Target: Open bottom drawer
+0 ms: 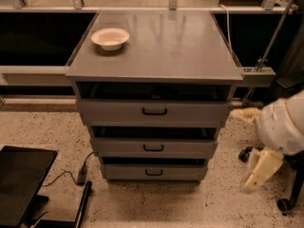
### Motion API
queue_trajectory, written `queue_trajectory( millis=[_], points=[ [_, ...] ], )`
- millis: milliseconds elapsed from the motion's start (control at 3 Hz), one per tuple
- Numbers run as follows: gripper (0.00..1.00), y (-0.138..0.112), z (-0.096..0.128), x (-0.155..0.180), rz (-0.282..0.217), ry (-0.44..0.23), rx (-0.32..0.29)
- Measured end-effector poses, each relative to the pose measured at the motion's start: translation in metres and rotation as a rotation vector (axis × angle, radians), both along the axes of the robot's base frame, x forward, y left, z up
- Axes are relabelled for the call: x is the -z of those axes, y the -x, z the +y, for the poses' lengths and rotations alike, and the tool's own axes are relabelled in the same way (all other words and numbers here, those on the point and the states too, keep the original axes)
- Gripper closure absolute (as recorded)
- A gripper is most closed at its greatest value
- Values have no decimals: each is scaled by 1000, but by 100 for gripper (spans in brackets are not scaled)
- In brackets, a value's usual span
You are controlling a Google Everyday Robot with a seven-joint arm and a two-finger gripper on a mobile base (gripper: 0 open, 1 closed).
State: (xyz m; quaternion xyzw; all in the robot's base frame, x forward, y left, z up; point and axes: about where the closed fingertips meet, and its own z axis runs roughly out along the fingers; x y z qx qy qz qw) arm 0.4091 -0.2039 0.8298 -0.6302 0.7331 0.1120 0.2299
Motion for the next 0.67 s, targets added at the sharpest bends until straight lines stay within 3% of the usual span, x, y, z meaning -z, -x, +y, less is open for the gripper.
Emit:
queue_trajectory(
  millis=[333, 667],
  points=[
    [0, 13, 5, 107, 71, -145, -29],
    [0, 13, 10, 193, 129, -249, -42]
  ],
)
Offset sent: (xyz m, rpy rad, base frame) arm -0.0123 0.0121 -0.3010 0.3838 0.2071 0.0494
